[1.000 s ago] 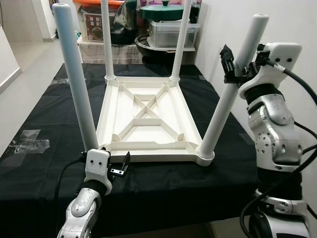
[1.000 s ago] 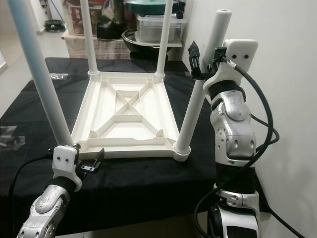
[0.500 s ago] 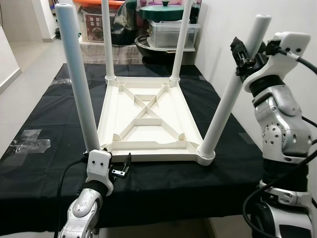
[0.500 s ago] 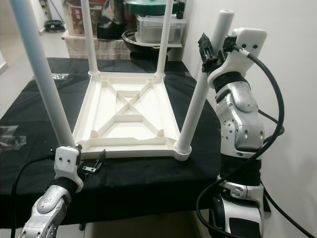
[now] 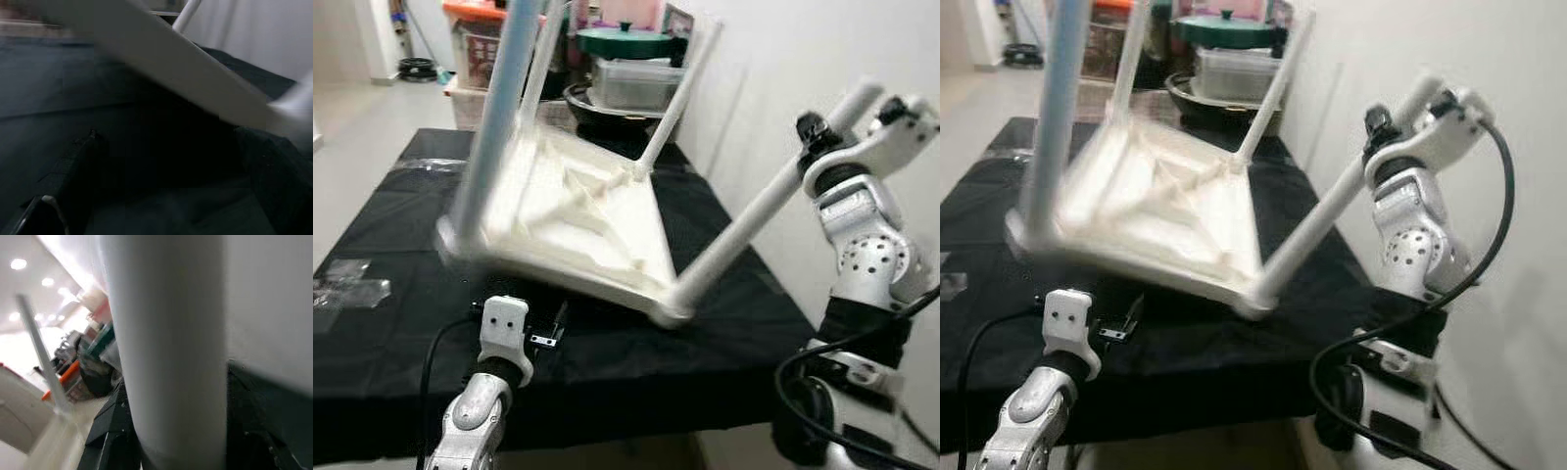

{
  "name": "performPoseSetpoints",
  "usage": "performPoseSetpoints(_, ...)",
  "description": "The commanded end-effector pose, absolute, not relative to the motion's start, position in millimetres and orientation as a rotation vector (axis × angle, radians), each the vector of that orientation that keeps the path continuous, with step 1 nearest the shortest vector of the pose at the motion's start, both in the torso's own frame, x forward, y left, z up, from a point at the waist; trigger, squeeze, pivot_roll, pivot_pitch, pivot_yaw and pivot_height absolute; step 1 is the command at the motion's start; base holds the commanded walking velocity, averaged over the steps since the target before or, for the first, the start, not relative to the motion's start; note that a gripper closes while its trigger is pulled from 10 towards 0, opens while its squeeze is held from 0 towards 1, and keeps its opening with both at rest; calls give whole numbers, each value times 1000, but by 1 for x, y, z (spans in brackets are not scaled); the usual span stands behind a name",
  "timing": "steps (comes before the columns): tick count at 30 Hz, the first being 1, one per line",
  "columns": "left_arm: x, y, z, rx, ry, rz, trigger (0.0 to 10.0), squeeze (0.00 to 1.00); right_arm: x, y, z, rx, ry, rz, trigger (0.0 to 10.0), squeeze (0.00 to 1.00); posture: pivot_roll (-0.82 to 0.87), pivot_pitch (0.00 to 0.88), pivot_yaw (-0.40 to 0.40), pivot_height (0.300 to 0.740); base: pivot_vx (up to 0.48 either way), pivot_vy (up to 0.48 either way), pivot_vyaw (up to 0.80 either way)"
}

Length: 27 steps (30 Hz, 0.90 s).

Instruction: Building children table

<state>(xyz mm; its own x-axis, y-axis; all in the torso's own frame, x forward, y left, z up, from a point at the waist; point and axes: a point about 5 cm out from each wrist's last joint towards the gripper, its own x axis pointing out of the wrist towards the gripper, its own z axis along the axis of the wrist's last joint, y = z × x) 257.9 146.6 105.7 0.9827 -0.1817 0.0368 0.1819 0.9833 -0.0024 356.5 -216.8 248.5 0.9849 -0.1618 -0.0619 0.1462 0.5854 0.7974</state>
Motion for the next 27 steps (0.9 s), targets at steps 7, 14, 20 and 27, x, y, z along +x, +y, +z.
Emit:
performPoseSetpoints(7,256,138,103,-8,-26,-206,10000,0,347,-194,122,1036,554,-289,0,0,-10,0,-107,740,0,0,0)
performPoseSetpoints(14,254,139,103,-8,-24,-204,10000,0,321,-162,68,983,821,-243,0,0,-3,0,-112,740,0,0,0)
performPoseSetpoints(20,255,137,102,-3,-19,-215,10000,0,319,-153,57,947,887,-202,0,0,-7,0,-106,740,0,0,0)
performPoseSetpoints(27,255,137,102,0,-19,-212,10000,0,323,-176,55,906,843,-354,10000,1000,0,0,-114,740,0,0,0)
